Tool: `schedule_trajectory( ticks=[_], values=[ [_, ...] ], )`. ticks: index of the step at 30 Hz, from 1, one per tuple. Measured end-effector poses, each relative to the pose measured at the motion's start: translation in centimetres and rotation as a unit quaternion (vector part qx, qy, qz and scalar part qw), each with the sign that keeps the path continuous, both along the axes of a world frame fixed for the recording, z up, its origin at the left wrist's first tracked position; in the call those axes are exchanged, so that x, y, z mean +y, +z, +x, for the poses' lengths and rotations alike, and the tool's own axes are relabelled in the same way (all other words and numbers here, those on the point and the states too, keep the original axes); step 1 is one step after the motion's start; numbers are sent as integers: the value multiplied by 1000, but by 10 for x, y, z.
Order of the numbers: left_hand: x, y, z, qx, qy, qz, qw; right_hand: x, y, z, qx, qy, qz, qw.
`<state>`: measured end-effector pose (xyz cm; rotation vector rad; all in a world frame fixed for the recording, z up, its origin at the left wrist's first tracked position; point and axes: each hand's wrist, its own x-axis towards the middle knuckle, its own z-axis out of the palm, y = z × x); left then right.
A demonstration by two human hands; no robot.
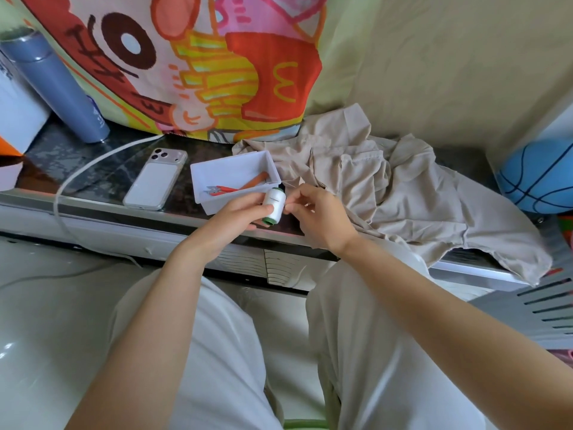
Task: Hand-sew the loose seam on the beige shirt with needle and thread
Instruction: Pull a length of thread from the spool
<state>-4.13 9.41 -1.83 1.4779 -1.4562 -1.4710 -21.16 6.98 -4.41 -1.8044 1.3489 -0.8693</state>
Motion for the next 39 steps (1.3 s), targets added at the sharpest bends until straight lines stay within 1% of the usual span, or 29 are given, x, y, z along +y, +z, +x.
schedule_trajectory(
  ticks=[3,11,15,23,26,28,31,33,36,39],
  values=[
    [-2,1,-3,8,37,17,999,-1,-2,-1,6,10,-16,1000],
    [-5,-6,-9,-8,93,58,994,-5,-11,3,74,26,-56,995],
    [-9,-8,-6,-3,104,69,992,-8,-14,5,69,26,-59,996],
    [-11,-6,-2,49,155,74,984,-12,-20,6,58,26,-50,997],
    [-14,-4,4,58,206,63,975,-14,-21,4,56,10,-44,997],
    [-18,-4,13,51,252,41,966,-14,-20,2,18,-9,-29,999],
    [-21,-5,18,51,259,37,964,-12,-19,1,-87,-31,42,995],
    [-22,-7,15,67,268,51,960,-14,-20,4,-161,-30,94,982],
    [-24,-10,10,84,258,65,960,-16,-23,10,-268,-18,159,950],
    [-23,-12,3,101,232,66,965,-15,-19,13,-307,-23,193,932]
  ],
)
